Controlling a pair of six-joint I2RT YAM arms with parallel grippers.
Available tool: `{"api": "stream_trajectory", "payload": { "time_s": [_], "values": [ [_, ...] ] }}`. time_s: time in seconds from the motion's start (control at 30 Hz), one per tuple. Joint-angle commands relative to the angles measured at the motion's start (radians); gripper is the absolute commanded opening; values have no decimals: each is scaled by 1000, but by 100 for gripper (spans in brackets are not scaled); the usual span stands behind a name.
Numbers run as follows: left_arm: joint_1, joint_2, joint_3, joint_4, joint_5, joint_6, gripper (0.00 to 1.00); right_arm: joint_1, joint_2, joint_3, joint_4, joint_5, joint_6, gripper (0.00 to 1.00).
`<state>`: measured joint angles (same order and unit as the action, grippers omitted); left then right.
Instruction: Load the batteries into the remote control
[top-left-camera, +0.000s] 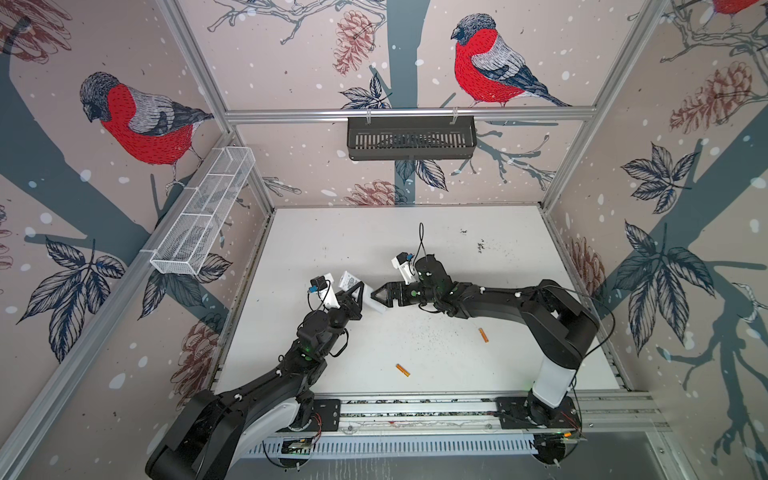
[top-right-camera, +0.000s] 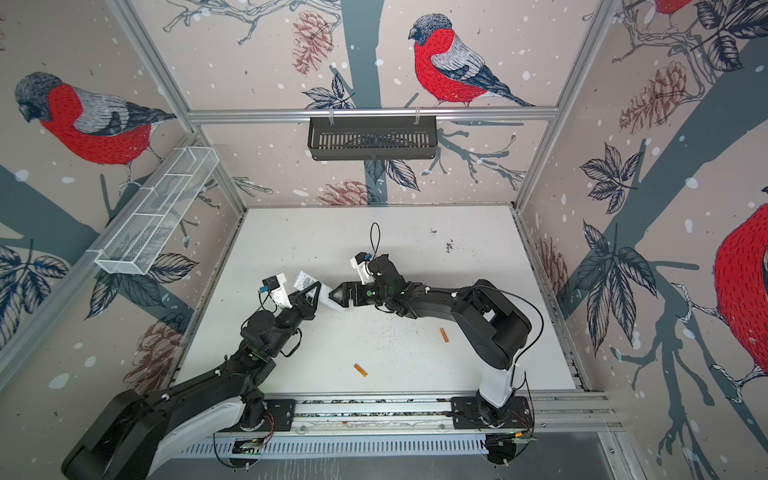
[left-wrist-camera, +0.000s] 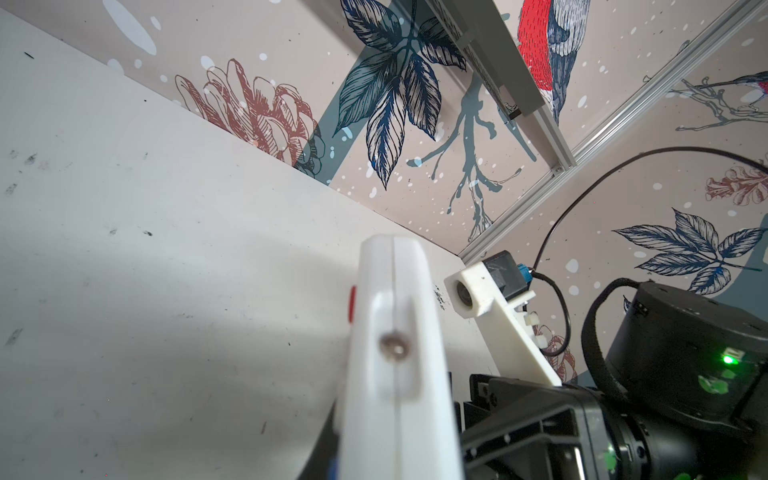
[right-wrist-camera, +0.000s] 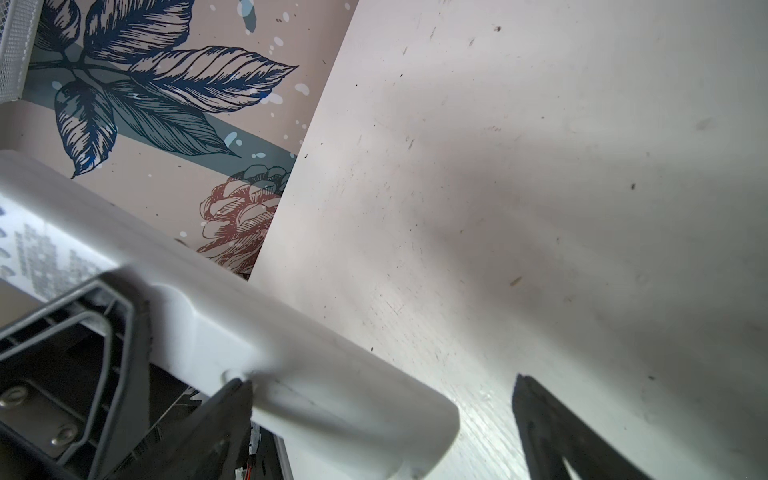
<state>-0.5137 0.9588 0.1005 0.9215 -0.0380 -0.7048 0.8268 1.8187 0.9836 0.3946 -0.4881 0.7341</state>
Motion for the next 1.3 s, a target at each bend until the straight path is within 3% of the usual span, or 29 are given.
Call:
{"api": "stream_trajectory", "payload": {
  "time_s": [0.0,0.47,0.83,1.27],
  "values": [
    [0,-7,-2,107,47,-23,0,2,24,18,3,20,27,99],
    [0,2,-40,167,32,-50,0,4,94,41,85,-56,138,99],
    [0,-45,-55,197,-5,-77,0,55,138,141,-192,131,22,100],
    [1,-97,-57,147,-18,-59,0,54,163,127,-213,176,6,100]
  ]
}}
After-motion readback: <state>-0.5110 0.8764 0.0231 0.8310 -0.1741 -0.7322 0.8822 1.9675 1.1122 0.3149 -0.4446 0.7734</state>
